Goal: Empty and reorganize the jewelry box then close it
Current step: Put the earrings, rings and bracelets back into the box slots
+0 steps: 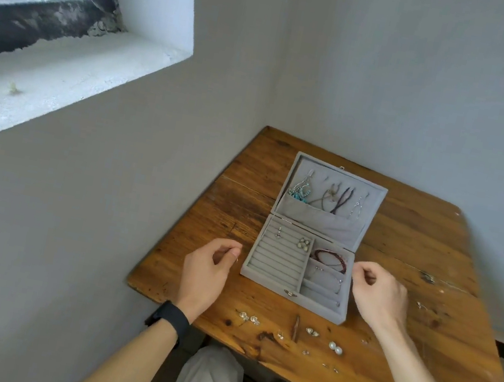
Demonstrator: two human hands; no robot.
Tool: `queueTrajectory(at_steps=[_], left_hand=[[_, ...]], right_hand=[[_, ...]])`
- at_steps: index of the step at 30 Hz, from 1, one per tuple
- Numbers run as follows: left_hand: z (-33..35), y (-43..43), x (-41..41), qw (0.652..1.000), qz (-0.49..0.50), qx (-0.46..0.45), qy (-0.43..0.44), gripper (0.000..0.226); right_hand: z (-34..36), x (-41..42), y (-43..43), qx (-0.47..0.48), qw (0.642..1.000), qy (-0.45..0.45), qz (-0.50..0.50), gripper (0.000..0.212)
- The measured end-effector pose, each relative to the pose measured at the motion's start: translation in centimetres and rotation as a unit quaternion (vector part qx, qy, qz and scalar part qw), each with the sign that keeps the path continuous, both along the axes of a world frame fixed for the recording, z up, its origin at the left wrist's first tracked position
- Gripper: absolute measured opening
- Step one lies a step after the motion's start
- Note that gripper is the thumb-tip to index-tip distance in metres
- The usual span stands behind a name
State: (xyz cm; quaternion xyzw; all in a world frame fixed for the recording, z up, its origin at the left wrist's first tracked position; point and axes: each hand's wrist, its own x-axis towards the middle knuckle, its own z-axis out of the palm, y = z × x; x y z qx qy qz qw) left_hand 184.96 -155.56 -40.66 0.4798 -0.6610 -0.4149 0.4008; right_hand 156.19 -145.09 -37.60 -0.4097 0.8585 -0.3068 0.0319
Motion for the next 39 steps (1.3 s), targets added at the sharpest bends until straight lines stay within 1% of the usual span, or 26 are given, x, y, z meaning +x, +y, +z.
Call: queueTrajectory(at_steps=[2, 4, 7, 10, 14, 21, 27, 33, 39], left_hand=[[1.5, -0.4, -1.8, 0.998, -0.019, -0.047, -0.036, 0.022], [2.6, -1.0, -3.8, 0.994, -0.034, -0.077, -0.071, 0.015], [3.2, -2.0, -6.2, 0.992, -0.040, -0.066, -0.103, 0.009], [3.1, -2.7, -7.5, 0.988, -0.018, -0.050, -0.147, 0.010], [2.7, -3.2, -8.1, 0.981, 0.003, -0.032, -0.189, 0.011], [3.0, -3.9, -9.8, 0.973, -0.003, -0.049, -0.224, 0.015], [3.1, -4.4, -11.2, 0.962, 0.009, -0.055, -0.268, 0.017], [2.9, -4.7, -11.9, 0.962, 0.024, -0.044, -0.267, 0.017], [3.3, -4.9, -12.2, 0.957, 0.024, -0.047, -0.286, 0.017]], right_hand=[[-1.4, -1.3, 1.6, 0.006, 0.999, -0.023, -0.032, 0.015], [-2.4, -2.3, 2.5, 0.016, 0.996, -0.069, -0.051, 0.021], [-3.1, -3.5, 2.9, -0.004, 0.988, -0.146, -0.054, 0.025], [-3.5, -4.2, 2.8, -0.026, 0.981, -0.184, -0.053, 0.028], [-3.9, -4.5, 2.6, -0.016, 0.980, -0.192, -0.050, 0.041], [-4.5, -4.5, 2.9, -0.020, 0.984, -0.173, -0.042, 0.045], [-4.7, -4.3, 3.1, -0.017, 0.987, -0.158, -0.035, 0.041], [-4.8, -4.4, 3.2, -0.020, 0.989, -0.147, -0.025, 0.036], [-4.9, -4.3, 3.3, -0.030, 0.988, -0.151, -0.023, 0.030]])
